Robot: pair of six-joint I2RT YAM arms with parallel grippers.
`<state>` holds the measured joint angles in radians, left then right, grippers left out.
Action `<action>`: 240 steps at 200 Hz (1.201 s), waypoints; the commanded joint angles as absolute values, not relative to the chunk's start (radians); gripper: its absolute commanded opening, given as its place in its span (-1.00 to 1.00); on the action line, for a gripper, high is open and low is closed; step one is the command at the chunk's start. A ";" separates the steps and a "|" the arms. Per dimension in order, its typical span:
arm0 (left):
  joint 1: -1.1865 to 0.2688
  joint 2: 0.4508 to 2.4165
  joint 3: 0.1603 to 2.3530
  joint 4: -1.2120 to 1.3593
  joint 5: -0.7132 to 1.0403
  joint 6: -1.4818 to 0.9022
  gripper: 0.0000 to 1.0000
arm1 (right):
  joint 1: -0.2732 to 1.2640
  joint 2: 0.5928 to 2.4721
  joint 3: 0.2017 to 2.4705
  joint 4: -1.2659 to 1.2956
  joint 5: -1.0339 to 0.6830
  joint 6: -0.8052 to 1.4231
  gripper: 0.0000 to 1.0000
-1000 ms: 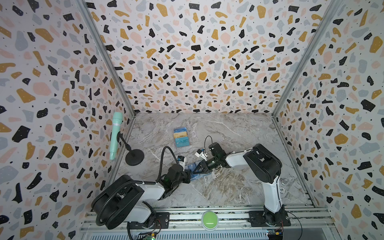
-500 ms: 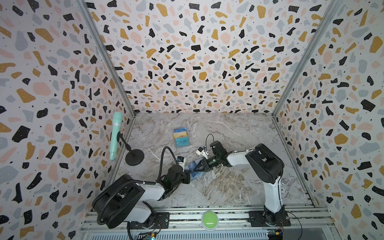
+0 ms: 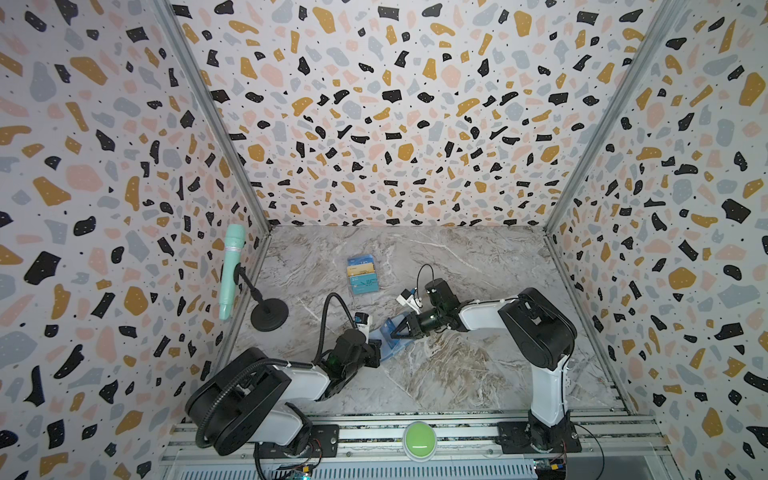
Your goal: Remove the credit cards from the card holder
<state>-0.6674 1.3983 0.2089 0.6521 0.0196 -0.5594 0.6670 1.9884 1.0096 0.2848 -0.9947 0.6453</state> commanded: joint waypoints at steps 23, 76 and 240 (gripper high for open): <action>-0.661 1.411 0.184 0.581 0.023 -0.536 -1.00 | 0.653 1.931 1.005 0.239 -0.965 0.603 -0.71; -0.661 1.409 0.186 0.575 0.023 -0.536 -1.00 | 0.634 1.902 0.983 0.229 -0.945 0.594 -0.86; -0.661 1.248 0.284 0.397 -0.009 -0.509 -0.92 | 0.506 1.724 1.010 -0.061 -0.856 0.352 -1.00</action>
<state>-0.6674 1.3140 0.2317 0.5037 0.0166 -0.5350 0.5407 1.8198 0.9611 0.0853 -0.9096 0.4759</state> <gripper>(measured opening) 0.046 0.049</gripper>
